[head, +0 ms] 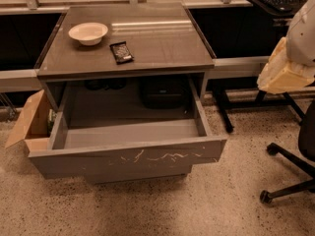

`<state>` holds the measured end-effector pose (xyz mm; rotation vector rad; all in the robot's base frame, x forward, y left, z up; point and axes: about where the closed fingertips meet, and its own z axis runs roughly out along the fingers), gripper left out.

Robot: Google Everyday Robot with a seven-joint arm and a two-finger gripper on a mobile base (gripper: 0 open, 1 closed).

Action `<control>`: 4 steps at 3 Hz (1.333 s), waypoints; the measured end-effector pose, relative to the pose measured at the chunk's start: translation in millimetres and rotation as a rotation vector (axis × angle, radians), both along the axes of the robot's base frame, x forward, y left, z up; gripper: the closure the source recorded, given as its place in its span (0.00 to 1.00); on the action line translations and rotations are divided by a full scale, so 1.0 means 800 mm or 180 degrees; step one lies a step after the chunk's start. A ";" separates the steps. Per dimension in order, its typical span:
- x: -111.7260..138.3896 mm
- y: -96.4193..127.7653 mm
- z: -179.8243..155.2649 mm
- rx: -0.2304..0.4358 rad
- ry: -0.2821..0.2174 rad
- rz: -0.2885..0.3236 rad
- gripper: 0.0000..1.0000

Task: Place rxbar chocolate into top drawer

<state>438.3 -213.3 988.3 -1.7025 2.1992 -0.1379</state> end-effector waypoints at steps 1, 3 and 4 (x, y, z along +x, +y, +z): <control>0.000 0.000 0.000 0.0000 0.0000 0.0000 1.00; 0.018 0.009 -0.008 0.0187 -0.0002 0.0048 0.61; 0.049 0.039 -0.023 0.0548 0.0035 0.0187 0.38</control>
Offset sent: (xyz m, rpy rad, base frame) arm 0.0000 0.0000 0.0000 0.0000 0.0000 0.0000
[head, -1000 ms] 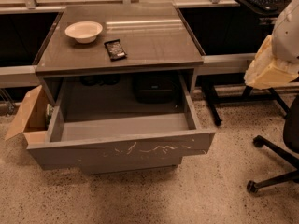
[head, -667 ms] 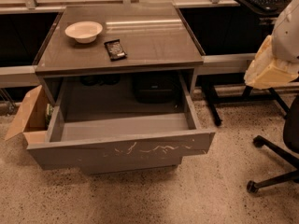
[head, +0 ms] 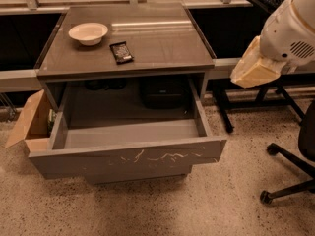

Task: Place rxbar chocolate into top drawer

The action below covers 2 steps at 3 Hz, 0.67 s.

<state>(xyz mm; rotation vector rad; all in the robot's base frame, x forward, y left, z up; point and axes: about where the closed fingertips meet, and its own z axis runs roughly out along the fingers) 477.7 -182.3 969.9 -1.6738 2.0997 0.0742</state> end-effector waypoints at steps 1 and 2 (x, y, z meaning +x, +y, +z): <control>0.031 0.057 -0.021 0.0439 0.0008 0.0152 0.07; 0.053 0.100 -0.030 0.0720 -0.0030 0.0287 0.00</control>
Offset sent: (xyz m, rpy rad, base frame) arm 0.0629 0.1139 -0.0320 0.3255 -0.0186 0.1360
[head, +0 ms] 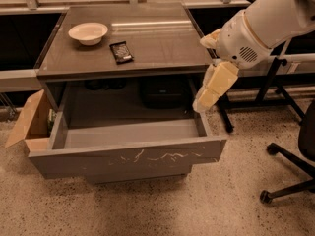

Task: Place rxbar chocolate into top drawer

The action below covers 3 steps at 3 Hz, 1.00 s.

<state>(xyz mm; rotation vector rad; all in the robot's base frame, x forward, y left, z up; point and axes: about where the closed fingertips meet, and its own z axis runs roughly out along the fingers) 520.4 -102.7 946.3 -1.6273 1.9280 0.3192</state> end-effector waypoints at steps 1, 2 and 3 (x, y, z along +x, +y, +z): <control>0.000 0.000 0.000 0.0000 0.0000 0.0000 0.00; 0.026 0.016 -0.010 0.0206 -0.0044 -0.0058 0.00; 0.095 0.066 -0.031 0.0740 -0.0147 -0.0105 0.00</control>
Offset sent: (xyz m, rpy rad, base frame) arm 0.1055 0.0556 -0.0359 0.3227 -0.0672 -0.0963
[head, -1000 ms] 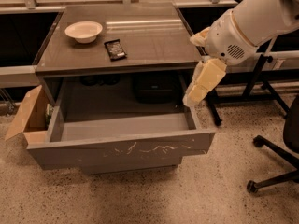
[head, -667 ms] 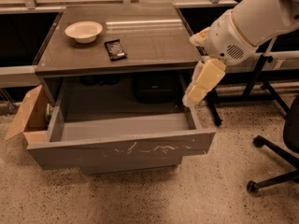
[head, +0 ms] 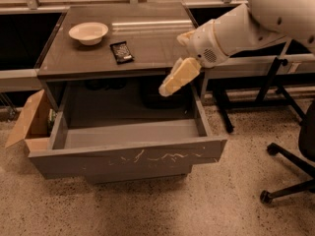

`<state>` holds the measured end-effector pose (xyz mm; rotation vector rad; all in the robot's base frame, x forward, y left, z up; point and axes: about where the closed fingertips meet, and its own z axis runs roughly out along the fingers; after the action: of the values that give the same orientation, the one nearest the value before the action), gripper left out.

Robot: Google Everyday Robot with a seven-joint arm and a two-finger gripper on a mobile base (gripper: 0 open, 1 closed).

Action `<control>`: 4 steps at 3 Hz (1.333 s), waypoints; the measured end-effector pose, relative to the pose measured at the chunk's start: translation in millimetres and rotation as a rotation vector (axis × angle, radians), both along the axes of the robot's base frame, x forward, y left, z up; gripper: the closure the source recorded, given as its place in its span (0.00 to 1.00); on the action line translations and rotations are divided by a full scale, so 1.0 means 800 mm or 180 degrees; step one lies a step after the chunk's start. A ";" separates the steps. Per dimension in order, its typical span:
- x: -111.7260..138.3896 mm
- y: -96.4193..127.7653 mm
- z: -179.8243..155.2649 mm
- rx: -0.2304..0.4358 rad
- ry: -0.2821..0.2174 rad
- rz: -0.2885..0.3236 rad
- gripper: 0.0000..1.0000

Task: Place rxbar chocolate into top drawer

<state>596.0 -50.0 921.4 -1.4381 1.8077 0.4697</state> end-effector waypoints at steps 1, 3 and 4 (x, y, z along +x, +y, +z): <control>0.072 0.052 -0.023 0.0421 -0.0111 -0.0049 0.00; 0.111 0.074 -0.040 0.0598 -0.0159 -0.0136 0.00; 0.121 0.079 -0.044 0.0697 -0.0188 -0.0183 0.00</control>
Offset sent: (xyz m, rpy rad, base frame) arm 0.1244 0.0747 -0.0422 0.2524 -0.0718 -0.0776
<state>692.8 13.2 886.5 -1.2347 1.6892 0.5709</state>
